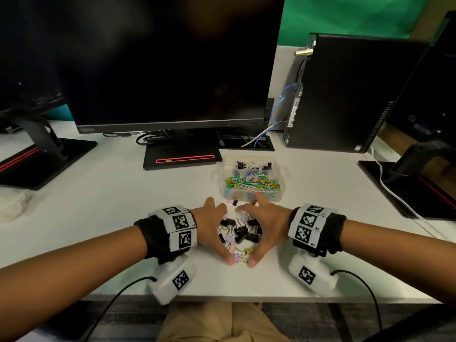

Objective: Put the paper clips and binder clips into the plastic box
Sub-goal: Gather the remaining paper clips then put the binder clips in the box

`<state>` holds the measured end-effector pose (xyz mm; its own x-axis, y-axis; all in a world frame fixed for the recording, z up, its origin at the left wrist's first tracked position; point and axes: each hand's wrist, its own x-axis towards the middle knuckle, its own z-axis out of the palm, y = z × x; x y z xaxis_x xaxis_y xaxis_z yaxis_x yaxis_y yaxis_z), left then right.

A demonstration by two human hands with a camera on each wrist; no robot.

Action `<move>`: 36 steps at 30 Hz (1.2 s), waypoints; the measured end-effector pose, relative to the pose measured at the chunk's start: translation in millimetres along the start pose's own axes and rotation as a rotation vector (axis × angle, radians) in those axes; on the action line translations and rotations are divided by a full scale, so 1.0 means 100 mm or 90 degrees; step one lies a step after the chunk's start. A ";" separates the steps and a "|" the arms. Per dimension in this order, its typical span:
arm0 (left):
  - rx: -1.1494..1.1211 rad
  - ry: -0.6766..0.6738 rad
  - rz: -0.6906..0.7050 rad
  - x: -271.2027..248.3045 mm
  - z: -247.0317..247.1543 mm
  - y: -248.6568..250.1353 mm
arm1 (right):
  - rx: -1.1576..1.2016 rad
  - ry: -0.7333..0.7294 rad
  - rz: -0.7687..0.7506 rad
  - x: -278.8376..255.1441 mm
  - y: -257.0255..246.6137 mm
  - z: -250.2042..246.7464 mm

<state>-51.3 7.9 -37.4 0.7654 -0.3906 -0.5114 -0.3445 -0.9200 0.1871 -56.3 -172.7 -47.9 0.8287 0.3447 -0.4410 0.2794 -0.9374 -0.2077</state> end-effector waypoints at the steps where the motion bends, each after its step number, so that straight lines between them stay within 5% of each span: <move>1: -0.001 0.008 0.004 0.01 0.02 0.03 | 0.002 0.017 -0.005 0.02 -0.05 0.02; 9: -0.040 0.055 0.007 0.10 0.01 0.05 | 0.194 0.085 -0.027 0.14 -0.11 0.00; 21: 0.048 0.088 -0.003 0.22 0.03 0.12 | 0.122 0.096 -0.002 0.18 -0.04 -0.07; 30: -0.006 0.054 0.115 0.30 -0.19 -0.03 | 0.308 0.090 0.047 0.06 0.13 -0.56; 36: -0.022 0.082 0.174 0.35 -0.22 -0.16 | 0.359 0.179 0.113 0.31 0.35 -1.12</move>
<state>-6.9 8.0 -39.8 0.7107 -0.6223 -0.3281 -0.5298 -0.7803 0.3323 34.2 -200.3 29.0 0.9555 0.0897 -0.2809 -0.1065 -0.7834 -0.6123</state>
